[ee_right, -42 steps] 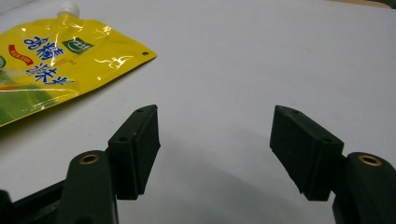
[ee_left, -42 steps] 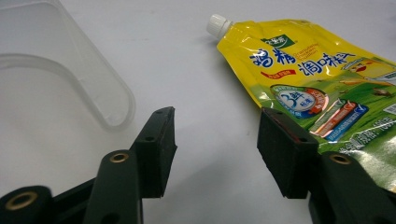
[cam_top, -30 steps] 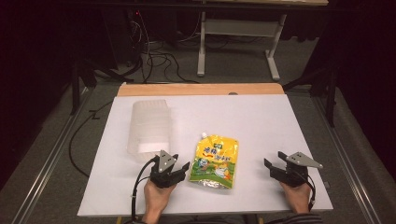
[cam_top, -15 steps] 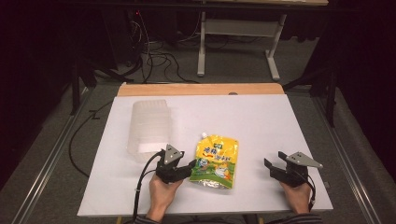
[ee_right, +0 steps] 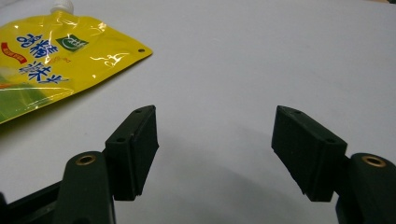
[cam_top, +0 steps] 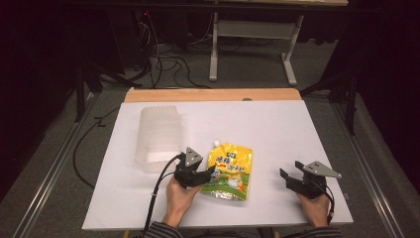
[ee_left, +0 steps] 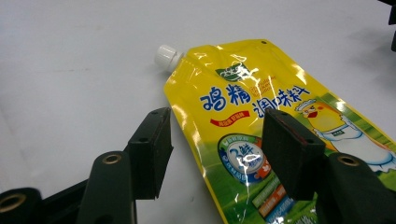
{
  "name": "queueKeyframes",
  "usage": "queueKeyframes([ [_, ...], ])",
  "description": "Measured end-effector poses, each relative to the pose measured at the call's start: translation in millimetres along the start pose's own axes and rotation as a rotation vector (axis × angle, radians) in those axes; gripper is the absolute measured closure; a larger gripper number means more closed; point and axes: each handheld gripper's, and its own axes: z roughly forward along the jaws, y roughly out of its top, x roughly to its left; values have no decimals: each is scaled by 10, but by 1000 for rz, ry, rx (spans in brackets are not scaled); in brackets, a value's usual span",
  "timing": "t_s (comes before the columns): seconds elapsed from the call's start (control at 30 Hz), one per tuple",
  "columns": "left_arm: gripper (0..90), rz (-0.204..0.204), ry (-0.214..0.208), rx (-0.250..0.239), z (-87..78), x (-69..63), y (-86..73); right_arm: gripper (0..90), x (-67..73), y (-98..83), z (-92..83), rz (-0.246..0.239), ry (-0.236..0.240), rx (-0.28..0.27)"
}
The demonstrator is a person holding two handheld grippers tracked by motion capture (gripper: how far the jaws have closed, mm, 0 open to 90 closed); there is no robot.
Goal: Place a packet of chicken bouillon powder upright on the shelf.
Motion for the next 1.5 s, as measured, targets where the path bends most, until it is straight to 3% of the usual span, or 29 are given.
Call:
queueKeyframes([
  [0.17, 427, 14, 13, 21, 124, -2, 70, 319, -2, 0, 0, -1, -1, -1],
  [0.53, 370, -31, 47, 90, 359, 46, 171, 319, 2, 3, 4, 5, -1, 5],
  [0.73, 361, -50, 30, 143, 483, 98, 185, 320, -3, 5, 13, -6, -1, 7],
  [0.87, 352, -77, 9, 147, 529, 143, 180, 320, -6, 7, 15, 1, -2, 14],
  [1.03, 348, -66, 6, 181, 582, 113, 155, 320, 1, 9, 21, 4, 1, 21],
  [1.23, 377, 7, 66, 189, 594, -17, 132, 320, 1, 11, 23, -3, -3, 25],
  [1.37, 411, 5, 60, 191, 591, -27, 133, 320, 7, 11, 25, -5, -4, 28],
  [1.5, 534, 24, 32, 191, 579, -59, 133, 319, 8, 10, 25, -10, -6, 25],
])
